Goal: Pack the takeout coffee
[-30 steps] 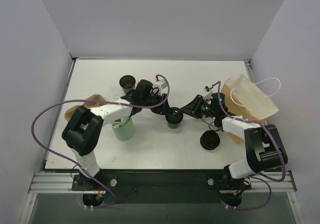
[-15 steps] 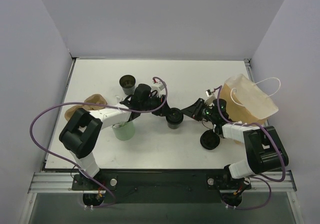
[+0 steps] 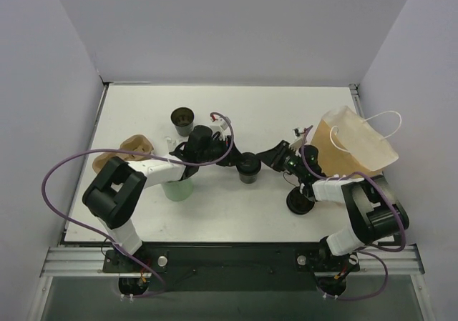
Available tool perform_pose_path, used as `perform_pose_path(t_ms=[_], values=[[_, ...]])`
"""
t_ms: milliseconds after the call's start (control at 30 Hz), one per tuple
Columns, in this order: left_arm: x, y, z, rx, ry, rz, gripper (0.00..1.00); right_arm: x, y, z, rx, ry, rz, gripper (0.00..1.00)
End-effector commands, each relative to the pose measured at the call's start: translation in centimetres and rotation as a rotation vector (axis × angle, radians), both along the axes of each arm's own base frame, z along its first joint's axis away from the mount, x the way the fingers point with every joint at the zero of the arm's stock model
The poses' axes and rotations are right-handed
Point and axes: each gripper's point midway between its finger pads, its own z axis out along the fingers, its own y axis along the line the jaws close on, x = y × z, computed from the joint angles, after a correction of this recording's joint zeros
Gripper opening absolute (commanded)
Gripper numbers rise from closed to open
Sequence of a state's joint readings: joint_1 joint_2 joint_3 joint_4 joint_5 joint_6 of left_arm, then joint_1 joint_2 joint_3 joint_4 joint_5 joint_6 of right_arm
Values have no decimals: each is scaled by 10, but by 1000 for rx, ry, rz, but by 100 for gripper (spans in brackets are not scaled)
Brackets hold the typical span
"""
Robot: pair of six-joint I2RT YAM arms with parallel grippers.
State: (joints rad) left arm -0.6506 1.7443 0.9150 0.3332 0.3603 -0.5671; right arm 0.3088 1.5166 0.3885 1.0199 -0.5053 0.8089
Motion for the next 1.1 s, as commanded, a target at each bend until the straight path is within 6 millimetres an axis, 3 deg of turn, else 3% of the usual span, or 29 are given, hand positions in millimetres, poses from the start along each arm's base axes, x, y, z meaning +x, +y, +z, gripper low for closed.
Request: perform_pose_path(t_ms=[0,67,133,167,233,467,733,900,1067], values=[[-71,80,-141,463,280,14,45,-75,-10,-102,-201,376,78,14],[-71,80,-136,459,274,20,45,-69,-11,-84,-223,351,82,14],[-72,83,-133,462,259,39,45,-46,-5,-47,-204,256,82,15],[-72,82,-131,455,254,43,45,-48,-8,-44,-226,284,84,15],[-73,80,-128,440,248,53,45,-33,-10,-16,-233,250,79,19],[-76,75,-137,460,263,59,45,-7,-18,38,-218,189,56,30],[-74,77,-139,475,266,67,45,-15,-20,54,-202,178,86,30],[-73,77,-138,481,267,64,45,-31,-22,41,-179,209,83,30],[-73,77,-138,484,269,64,45,-34,-20,31,-151,229,77,29]])
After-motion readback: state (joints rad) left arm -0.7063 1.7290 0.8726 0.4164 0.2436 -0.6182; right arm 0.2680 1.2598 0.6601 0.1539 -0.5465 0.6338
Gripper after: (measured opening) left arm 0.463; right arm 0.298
